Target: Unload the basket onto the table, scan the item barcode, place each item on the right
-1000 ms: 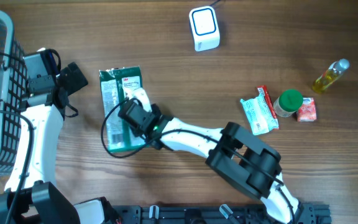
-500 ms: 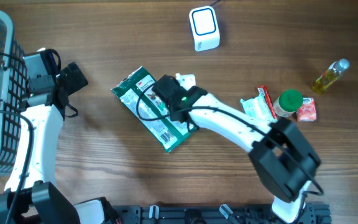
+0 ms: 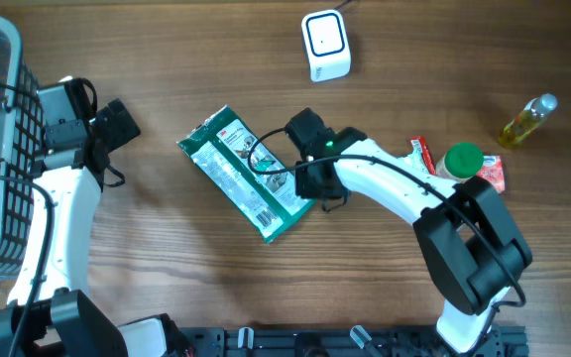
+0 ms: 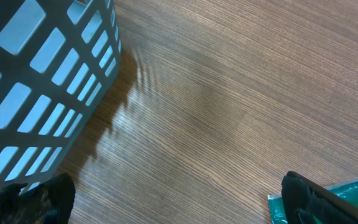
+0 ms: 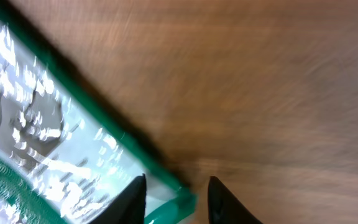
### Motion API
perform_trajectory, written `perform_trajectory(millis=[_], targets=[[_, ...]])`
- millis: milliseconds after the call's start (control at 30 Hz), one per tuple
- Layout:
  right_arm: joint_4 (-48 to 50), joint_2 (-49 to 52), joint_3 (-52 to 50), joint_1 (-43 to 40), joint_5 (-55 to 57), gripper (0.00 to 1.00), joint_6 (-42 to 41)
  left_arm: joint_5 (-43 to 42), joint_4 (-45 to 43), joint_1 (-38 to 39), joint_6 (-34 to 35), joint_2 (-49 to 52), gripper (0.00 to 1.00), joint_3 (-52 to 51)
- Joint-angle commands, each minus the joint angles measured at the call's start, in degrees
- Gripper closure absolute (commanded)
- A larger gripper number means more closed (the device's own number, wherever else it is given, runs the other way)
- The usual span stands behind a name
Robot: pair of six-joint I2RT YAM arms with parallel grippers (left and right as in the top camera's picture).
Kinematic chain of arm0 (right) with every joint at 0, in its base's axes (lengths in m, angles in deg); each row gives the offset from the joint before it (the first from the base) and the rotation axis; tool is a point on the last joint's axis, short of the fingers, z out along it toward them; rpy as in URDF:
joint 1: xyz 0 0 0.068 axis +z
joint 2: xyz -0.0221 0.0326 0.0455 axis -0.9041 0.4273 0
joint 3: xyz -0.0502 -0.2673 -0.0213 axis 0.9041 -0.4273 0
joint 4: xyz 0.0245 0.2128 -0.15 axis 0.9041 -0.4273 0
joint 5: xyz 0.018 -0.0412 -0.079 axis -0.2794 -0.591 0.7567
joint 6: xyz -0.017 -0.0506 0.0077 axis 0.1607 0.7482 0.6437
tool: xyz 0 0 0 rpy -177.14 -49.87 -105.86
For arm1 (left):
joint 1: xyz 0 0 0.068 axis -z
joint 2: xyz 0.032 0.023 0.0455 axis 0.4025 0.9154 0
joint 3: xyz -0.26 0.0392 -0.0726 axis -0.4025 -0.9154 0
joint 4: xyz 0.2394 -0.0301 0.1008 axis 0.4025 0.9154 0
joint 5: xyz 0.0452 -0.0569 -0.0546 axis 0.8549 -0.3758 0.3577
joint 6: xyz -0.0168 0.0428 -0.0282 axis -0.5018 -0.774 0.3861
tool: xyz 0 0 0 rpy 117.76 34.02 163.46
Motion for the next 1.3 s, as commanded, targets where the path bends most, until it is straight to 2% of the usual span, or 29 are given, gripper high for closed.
perform_trajectory(millis=[0, 133, 300, 467, 533, 667, 900, 967, 1100, 1267], targets=[[0.81, 1.01, -1.64, 1.86, -9.09, 0.64, -1.75, -0.09, -0.13, -0.26, -0.70, -0.72, 0.00, 0.61], [2.45, 1.01, -2.54, 5.86, -14.75, 0.63, -1.84, -0.09, -0.13, -0.26, -0.70, -0.72, 0.00, 0.61], [2.19, 0.96, -2.21, 11.85, -15.02, 0.62, -3.63, -0.09, -0.13, -0.26, -0.70, -0.72, 0.00, 0.61], [-2.82, -1.14, 6.71, 11.13, -12.02, 0.64, -0.48, -0.09, -0.13, -0.26, -0.70, -0.72, 0.00, 0.61], [0.83, -1.73, 10.23, 10.84, -10.08, 0.66, 0.04, -0.09, -0.13, -0.26, -0.70, -0.72, 0.00, 0.61], [19.89, -0.15, 9.73, 11.43, -3.19, 0.66, 2.71, -0.09, -0.13, -0.26, -0.70, -0.72, 0.00, 0.61], [32.94, 10.75, 9.64, 12.74, -1.11, 0.64, 5.86, -0.09, -0.13, -0.26, -0.70, -0.72, 0.00, 0.61], [33.27, 13.05, 9.64, 12.81, -0.81, 0.62, 5.97, -0.09, -0.13, -0.26, -0.70, -0.72, 0.00, 0.61], [29.29, 13.25, 9.66, 12.68, 6.60, 0.62, 9.25, -0.09, -0.13, -0.26, -0.70, -0.72, 0.00, 0.61], [19.28, 11.56, 9.75, 12.61, 16.79, 0.63, 8.72, -0.09, -0.13, -0.26, -0.70, -0.72, 0.00, 0.61]])
